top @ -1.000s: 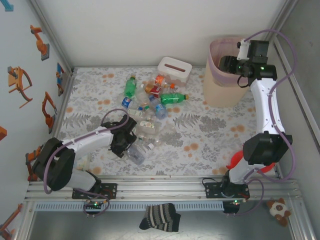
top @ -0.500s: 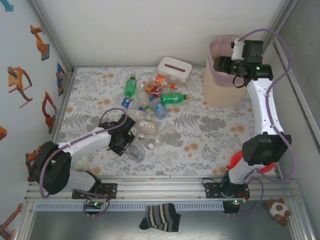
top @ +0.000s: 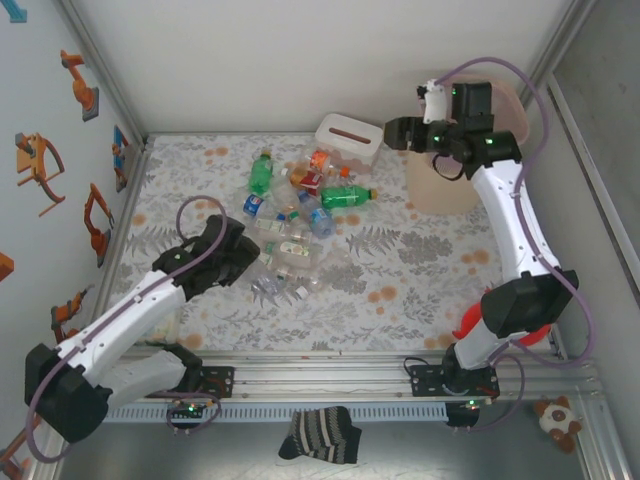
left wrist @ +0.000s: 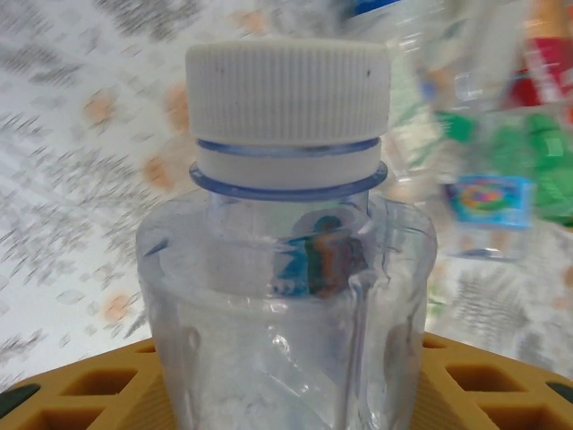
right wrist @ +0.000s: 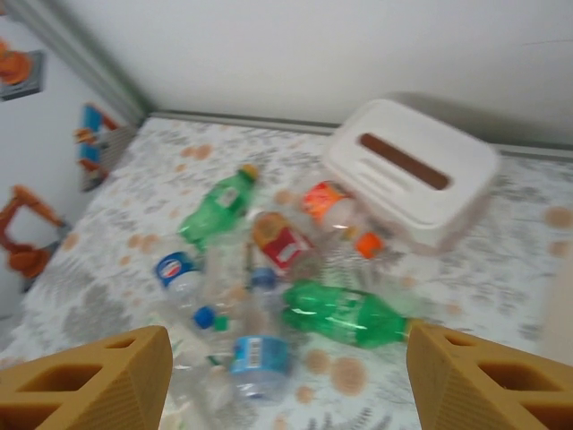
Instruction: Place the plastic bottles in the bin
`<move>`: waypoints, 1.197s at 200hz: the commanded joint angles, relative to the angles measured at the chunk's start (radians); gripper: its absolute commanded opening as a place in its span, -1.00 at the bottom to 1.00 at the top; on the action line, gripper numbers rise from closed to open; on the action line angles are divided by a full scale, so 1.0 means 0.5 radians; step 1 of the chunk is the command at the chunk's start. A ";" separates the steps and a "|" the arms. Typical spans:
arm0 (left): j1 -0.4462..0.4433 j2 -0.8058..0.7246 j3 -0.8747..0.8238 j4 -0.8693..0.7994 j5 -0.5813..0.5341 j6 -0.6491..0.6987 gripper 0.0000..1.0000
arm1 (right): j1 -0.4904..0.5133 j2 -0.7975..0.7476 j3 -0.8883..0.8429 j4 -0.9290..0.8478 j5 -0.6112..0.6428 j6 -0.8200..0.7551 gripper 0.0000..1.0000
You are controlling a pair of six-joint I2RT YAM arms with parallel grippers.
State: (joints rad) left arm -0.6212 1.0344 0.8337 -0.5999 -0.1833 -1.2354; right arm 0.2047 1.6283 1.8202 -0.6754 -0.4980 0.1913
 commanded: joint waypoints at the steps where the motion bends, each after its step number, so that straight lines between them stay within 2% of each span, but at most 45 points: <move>1: 0.073 -0.092 0.042 0.330 0.152 0.429 0.09 | 0.111 -0.040 -0.056 0.136 -0.275 0.093 0.38; 48: 0.153 -0.101 0.097 1.002 0.622 0.854 0.07 | 0.340 -0.058 -0.177 0.288 -0.586 0.100 0.38; 80: 0.153 0.019 0.250 1.378 0.945 1.004 0.06 | 0.464 -0.105 -0.276 0.361 -0.790 0.026 0.41; 103: 0.153 0.114 0.383 1.526 1.108 1.058 0.05 | 0.536 -0.155 -0.338 0.408 -0.909 -0.052 0.53; 145: 0.153 0.238 0.498 1.883 1.345 1.007 0.02 | 0.648 -0.213 -0.375 0.423 -1.076 -0.182 0.63; 199: 0.147 0.425 0.532 2.355 1.648 0.720 0.02 | 0.785 -0.138 -0.283 0.437 -1.042 -0.173 0.62; 211: 0.143 0.456 0.544 2.391 1.676 0.687 0.02 | 0.808 -0.118 -0.254 0.434 -1.030 -0.168 0.57; 239: 0.139 0.457 0.539 2.354 1.659 0.701 0.07 | 0.818 -0.116 -0.223 0.416 -0.950 -0.169 0.26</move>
State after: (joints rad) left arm -0.5507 1.2655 1.0721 0.5167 0.6189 -0.8673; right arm 0.5964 1.5761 1.6657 -0.4808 -0.9775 0.1188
